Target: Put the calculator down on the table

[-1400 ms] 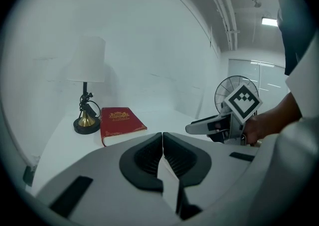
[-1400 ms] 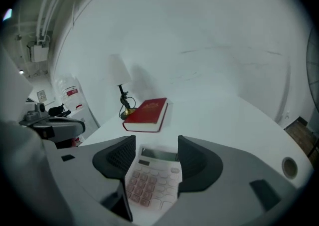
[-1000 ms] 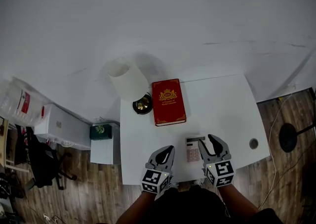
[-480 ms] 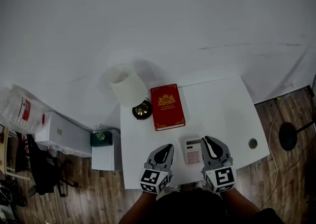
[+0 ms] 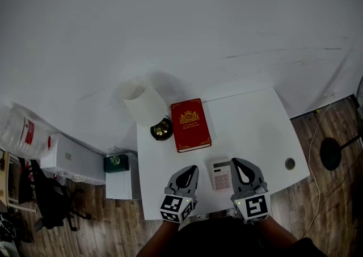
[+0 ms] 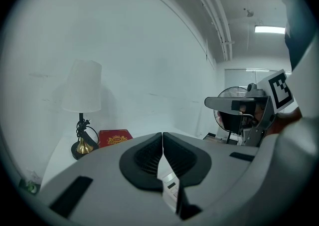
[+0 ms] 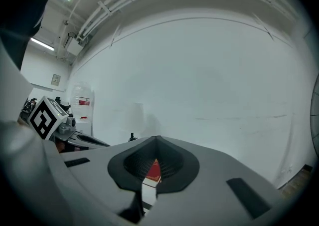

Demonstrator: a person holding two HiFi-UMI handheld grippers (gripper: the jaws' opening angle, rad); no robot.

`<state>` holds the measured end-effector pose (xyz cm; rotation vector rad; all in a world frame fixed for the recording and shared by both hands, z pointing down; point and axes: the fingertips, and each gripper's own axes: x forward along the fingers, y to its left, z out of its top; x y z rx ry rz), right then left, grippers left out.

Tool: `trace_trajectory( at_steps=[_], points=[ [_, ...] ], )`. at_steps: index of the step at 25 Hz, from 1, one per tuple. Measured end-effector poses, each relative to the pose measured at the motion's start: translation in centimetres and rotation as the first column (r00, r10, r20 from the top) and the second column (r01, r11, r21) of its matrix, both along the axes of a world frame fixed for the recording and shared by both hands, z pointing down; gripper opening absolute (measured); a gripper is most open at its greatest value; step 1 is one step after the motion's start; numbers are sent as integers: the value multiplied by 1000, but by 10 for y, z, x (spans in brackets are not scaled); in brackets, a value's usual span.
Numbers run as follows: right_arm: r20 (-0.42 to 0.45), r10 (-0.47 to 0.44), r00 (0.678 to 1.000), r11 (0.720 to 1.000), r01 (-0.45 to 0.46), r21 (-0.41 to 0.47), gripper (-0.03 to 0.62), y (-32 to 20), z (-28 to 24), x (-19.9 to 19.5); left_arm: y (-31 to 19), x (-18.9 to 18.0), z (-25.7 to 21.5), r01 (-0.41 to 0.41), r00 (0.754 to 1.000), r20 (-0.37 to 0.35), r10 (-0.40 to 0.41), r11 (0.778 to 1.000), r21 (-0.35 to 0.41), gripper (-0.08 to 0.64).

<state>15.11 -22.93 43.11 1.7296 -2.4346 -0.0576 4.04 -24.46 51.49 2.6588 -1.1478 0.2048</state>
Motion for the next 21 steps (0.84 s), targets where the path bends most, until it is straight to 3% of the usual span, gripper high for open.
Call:
trace_trajectory(
  at_steps=[9,16,21],
  points=[
    [-8,2,1000,1000,-2,21,17,-2,-3,3,1,4,2,-21,1000,15,21,999,-33,21],
    [-40,-14,999,999,15,40,17,-3,-4,3,-3,3,3,-17,1000,14,17,1000,3,21],
    [-69,-25,997,999,28,35,17,-3,0,5,0,3,16,-16,999,49,18,999,-41,21]
  ],
)
